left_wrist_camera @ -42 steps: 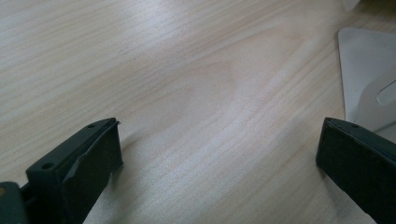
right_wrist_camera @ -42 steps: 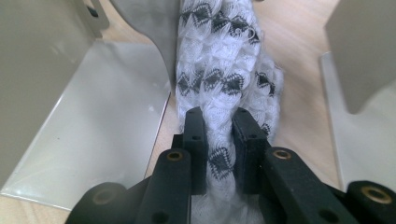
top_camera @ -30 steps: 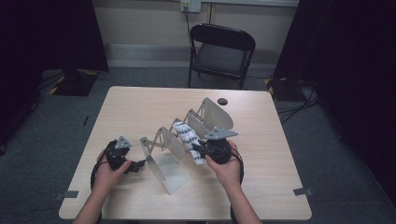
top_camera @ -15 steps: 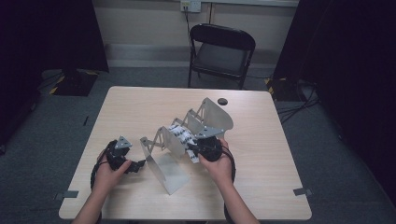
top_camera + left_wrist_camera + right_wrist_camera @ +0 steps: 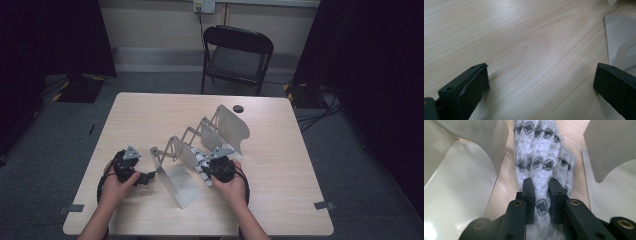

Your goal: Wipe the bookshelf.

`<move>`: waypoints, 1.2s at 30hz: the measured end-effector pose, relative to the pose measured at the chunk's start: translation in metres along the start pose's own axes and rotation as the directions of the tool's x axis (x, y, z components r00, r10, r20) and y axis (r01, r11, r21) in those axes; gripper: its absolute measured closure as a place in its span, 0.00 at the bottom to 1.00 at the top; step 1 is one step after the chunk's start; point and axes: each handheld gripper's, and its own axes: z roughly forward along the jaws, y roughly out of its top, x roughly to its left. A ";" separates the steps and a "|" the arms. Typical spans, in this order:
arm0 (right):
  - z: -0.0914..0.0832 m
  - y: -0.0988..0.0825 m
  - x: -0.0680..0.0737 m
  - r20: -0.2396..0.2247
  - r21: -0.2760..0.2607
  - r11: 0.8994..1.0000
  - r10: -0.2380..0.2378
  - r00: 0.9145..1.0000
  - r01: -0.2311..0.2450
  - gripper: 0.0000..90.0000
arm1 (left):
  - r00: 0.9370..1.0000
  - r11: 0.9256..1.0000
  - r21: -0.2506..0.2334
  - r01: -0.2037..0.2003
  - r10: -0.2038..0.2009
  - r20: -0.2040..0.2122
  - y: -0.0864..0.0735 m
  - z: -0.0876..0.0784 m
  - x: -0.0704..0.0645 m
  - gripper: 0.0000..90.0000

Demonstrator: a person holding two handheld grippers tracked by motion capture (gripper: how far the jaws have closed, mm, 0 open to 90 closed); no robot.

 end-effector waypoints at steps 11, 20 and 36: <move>-0.029 0.015 -0.001 0.015 -0.066 0.998 -0.008 1.000 0.009 0.86 | 1.000 1.000 -0.002 -0.001 0.001 -0.002 0.000 0.000 0.000 0.00; -0.064 0.053 0.000 0.028 -0.182 0.982 -0.038 0.999 0.043 0.86 | 1.000 1.000 -0.001 -0.001 0.001 -0.002 0.000 0.000 0.000 0.00; -0.021 0.040 -0.007 0.043 -0.063 0.997 -0.030 0.999 0.033 0.86 | 1.000 1.000 -0.001 -0.005 0.005 0.001 0.000 0.000 -0.001 0.00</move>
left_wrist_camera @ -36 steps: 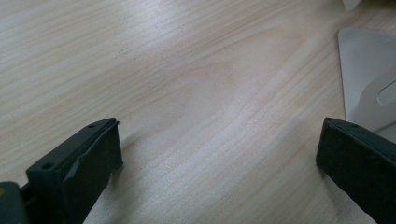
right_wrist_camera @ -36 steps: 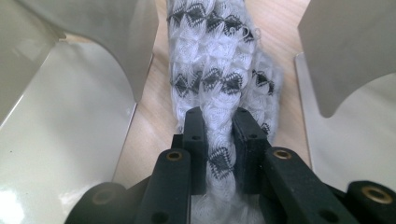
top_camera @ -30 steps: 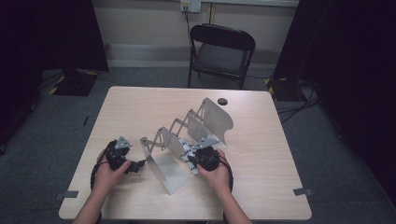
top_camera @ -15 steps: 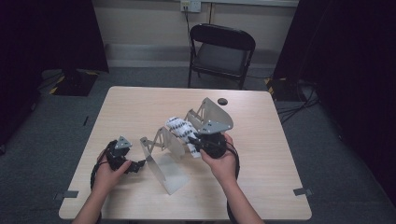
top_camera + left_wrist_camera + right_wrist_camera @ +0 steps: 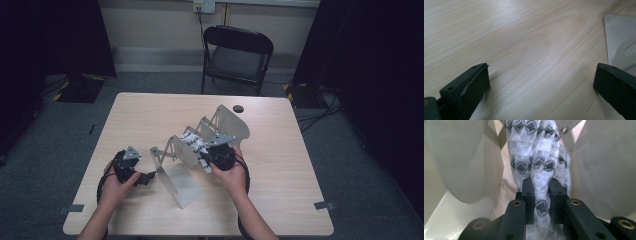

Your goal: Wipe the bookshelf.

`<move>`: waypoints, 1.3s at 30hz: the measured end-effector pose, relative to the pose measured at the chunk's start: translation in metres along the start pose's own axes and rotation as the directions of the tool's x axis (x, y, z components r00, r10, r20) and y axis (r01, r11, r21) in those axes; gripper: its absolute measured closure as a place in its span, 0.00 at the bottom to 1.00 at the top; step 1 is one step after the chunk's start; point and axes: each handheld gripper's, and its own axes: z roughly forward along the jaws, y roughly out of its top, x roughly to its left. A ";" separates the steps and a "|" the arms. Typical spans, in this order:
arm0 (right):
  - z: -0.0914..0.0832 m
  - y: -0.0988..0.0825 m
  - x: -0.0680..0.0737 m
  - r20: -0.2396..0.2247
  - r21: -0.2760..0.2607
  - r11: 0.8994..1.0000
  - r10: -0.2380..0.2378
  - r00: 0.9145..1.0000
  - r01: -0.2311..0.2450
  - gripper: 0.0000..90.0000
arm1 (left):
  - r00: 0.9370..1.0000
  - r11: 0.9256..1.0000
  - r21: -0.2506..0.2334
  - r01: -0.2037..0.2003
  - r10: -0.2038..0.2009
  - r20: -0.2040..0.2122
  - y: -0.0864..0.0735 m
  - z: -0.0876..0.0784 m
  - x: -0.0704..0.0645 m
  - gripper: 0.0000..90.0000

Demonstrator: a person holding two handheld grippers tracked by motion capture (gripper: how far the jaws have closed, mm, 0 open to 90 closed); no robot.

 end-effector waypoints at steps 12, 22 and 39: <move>0.023 -0.033 0.009 -0.003 0.111 0.994 -0.017 1.000 0.017 0.86 | 1.000 1.000 -0.005 0.005 -0.005 0.002 -0.001 0.000 -0.001 0.00; 0.006 -0.025 0.010 -0.025 0.052 0.999 -0.009 1.000 0.010 0.86 | 1.000 1.000 -0.006 0.005 -0.005 0.002 -0.001 0.000 -0.001 0.00; -0.028 0.022 -0.002 0.091 -0.100 0.995 0.018 0.996 -0.009 0.86 | 1.000 1.000 0.000 -0.002 0.002 0.000 -0.001 -0.001 -0.001 0.00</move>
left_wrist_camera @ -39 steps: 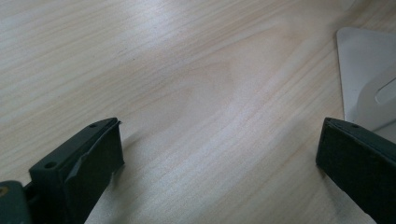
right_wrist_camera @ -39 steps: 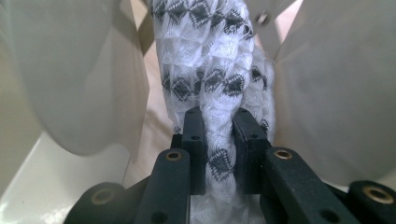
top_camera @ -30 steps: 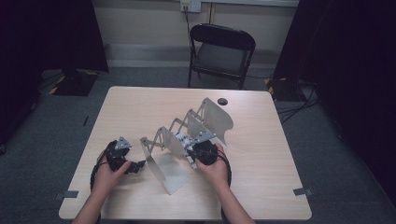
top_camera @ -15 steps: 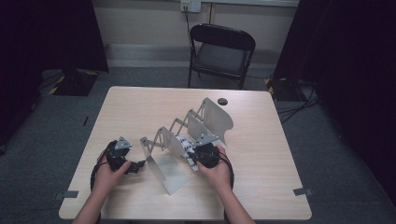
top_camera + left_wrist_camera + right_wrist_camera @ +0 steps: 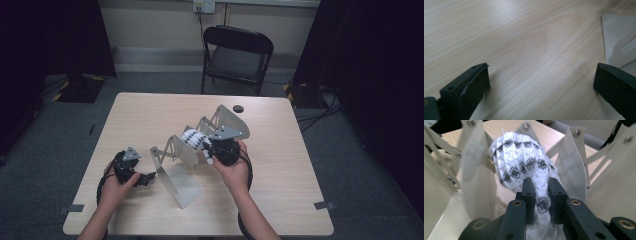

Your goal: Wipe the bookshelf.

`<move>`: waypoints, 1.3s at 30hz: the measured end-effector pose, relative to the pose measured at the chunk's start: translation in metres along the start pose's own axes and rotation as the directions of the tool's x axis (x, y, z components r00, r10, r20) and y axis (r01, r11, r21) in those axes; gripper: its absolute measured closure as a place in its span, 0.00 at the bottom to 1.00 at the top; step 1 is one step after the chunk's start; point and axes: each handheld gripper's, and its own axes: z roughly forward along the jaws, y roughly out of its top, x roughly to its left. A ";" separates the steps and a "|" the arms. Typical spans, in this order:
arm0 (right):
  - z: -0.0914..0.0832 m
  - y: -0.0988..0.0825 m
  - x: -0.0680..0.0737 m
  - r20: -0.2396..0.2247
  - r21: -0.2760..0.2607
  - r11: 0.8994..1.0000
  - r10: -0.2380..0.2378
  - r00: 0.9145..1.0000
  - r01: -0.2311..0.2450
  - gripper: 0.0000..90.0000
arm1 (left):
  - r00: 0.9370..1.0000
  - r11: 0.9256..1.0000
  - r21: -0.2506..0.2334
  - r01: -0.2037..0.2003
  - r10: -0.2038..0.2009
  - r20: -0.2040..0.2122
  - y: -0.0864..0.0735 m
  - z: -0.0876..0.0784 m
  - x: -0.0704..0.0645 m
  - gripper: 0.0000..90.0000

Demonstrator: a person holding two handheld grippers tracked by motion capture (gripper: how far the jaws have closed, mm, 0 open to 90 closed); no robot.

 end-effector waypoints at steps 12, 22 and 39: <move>0.019 -0.050 -0.011 0.014 0.121 0.992 0.041 0.999 -0.042 0.86 | 1.000 1.000 0.000 0.003 -0.003 0.001 0.000 0.000 -0.001 0.00; 0.030 -0.073 0.001 -0.054 0.173 0.983 0.079 0.995 -0.069 0.79 | 1.000 1.000 -0.001 -0.002 0.002 0.001 -0.001 -0.001 -0.001 0.00; 0.030 -0.087 0.002 -0.046 0.155 0.979 0.142 0.989 -0.134 0.44 | 1.000 1.000 0.000 -0.001 0.001 0.001 -0.001 -0.001 -0.001 0.00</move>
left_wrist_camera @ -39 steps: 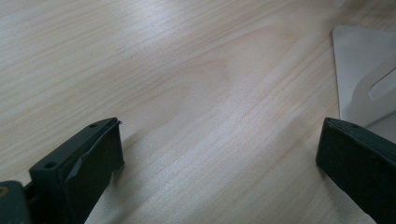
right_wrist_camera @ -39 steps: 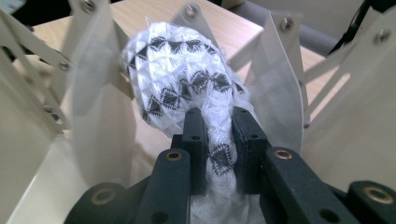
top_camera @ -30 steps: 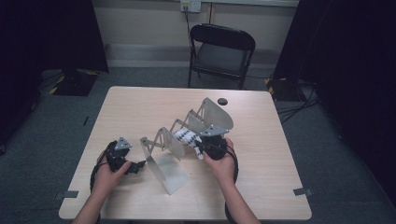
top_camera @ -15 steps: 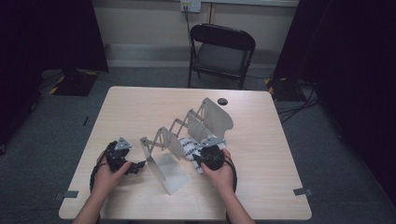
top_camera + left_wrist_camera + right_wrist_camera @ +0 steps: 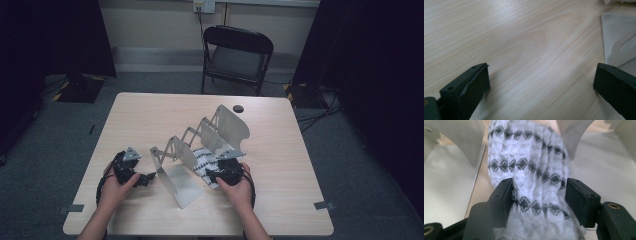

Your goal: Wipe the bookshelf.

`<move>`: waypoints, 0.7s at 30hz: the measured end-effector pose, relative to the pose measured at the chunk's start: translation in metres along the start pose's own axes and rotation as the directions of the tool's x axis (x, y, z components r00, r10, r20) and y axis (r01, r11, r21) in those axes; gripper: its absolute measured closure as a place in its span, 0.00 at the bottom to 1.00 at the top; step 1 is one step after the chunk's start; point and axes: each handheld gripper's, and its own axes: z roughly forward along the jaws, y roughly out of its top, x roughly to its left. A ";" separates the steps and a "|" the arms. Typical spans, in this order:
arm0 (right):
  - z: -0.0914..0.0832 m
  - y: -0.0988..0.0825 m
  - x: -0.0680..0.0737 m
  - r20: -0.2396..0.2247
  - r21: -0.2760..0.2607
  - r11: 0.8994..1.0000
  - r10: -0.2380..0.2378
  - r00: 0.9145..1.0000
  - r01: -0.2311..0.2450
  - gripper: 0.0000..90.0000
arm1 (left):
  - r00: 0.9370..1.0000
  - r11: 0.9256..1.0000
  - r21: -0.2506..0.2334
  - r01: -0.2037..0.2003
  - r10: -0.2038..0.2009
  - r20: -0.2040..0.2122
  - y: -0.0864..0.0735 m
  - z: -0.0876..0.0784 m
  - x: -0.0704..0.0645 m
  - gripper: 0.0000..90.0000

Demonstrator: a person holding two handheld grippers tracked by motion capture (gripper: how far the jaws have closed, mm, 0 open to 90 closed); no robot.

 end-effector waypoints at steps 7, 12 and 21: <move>0.002 -0.001 0.005 0.000 0.009 1.000 -0.019 1.000 0.019 0.56 | 1.000 1.000 0.000 -0.001 0.001 -0.001 0.000 0.000 0.000 0.00; 0.001 0.001 0.007 0.008 0.012 0.999 -0.033 0.999 0.033 0.57 | 1.000 1.000 0.001 -0.001 0.001 -0.001 0.000 0.000 0.000 0.00; -0.010 0.001 0.013 -0.022 -0.014 1.000 0.000 1.000 -0.001 0.37 | 1.000 1.000 0.000 -0.001 0.001 -0.002 0.000 0.000 0.000 0.00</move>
